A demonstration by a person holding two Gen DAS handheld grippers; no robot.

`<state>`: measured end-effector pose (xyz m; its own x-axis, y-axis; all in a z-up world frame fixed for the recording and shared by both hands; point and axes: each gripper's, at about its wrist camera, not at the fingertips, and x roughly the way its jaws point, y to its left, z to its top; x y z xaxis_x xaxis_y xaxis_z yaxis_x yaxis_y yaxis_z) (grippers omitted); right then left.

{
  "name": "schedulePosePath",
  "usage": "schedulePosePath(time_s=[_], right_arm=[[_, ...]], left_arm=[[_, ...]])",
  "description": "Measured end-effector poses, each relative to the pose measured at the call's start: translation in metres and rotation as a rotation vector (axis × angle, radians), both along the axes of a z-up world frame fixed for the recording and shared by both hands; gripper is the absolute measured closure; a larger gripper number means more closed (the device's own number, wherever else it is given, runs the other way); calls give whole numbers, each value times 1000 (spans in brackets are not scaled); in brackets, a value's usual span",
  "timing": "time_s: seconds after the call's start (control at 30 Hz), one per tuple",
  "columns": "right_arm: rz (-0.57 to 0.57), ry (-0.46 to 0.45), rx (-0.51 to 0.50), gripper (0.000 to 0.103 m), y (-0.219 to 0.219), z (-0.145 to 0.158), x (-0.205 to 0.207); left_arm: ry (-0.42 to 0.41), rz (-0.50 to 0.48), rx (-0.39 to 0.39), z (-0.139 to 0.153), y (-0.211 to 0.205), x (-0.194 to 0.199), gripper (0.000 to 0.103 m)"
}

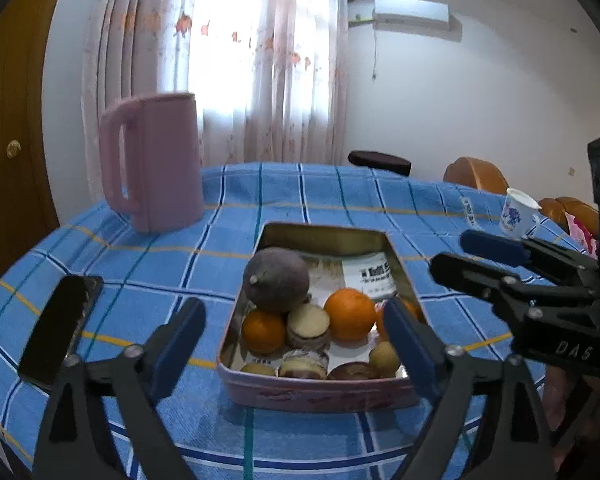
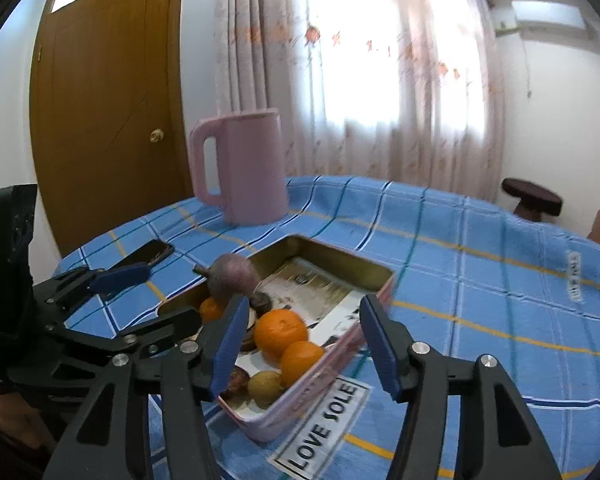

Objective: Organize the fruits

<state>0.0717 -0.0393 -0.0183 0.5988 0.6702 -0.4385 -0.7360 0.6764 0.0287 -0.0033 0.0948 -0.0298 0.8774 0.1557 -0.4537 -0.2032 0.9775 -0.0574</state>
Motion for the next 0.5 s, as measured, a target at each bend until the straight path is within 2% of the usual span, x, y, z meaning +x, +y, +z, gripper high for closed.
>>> schedulePosePath(time_s=[0.07,0.27,0.5], right_arm=[[-30,-23,10,38,-9,4,-4],[-96,-67,9,38,-27,10,-12],[-120,-77,14,37,-41,13,-18]], left_arm=[[-8,1,12,3,-3,-2,7],[-35,4,17,12,-9,-7,3],[-43,-8,26,16,-18,-10,3]])
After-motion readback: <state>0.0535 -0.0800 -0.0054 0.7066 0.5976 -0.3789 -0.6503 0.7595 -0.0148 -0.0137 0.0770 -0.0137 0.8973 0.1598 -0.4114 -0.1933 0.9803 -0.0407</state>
